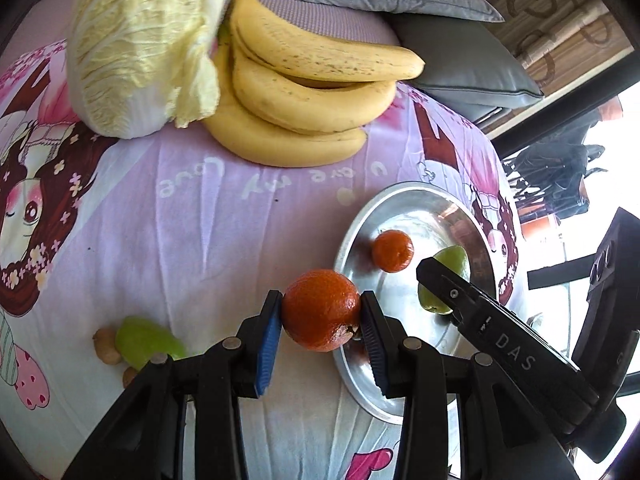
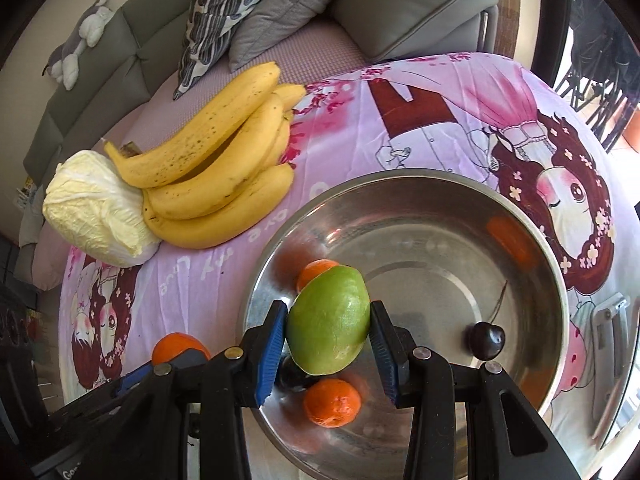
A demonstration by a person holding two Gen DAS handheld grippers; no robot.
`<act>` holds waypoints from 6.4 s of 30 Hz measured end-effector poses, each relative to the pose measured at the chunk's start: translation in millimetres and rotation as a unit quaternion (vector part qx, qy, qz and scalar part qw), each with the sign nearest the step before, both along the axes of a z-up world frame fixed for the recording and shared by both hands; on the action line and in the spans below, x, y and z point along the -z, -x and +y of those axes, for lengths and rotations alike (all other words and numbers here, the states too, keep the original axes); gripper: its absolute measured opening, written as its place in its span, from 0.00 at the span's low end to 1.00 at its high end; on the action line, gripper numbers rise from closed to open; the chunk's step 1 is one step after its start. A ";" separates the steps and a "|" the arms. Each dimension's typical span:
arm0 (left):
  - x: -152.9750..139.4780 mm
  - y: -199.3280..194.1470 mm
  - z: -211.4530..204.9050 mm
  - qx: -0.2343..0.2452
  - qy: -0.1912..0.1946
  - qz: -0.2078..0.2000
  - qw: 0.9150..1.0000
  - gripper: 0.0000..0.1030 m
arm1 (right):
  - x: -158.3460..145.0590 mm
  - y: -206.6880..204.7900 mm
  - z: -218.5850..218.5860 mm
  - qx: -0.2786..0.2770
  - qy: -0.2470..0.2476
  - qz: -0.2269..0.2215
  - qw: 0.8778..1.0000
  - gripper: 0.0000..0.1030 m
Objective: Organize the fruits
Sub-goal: 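Carry the green pear and tangerine in both tools over the steel bowl, then open both tools to drop the pear and tangerine into the bowl, then move both tools back to the remaining kiwis, pear and cherry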
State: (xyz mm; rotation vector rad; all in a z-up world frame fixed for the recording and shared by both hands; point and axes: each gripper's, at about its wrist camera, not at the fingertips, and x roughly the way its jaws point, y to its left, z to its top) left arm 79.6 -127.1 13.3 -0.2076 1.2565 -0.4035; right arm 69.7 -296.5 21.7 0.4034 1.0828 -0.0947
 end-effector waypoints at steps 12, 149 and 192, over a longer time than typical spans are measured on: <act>15.2 -7.7 -46.4 0.045 -0.036 -0.008 0.998 0.39 | 9.7 1.2 -44.4 0.047 -0.017 0.025 0.998 0.43; 17.1 9.8 106.2 -0.151 -0.107 -0.009 0.983 0.98 | 10.4 0.9 26.1 -0.044 0.097 0.030 0.994 1.00; 36.4 52.4 193.2 -0.224 -0.076 0.019 0.971 0.98 | 40.4 31.2 151.4 -0.238 -0.022 0.035 0.970 1.00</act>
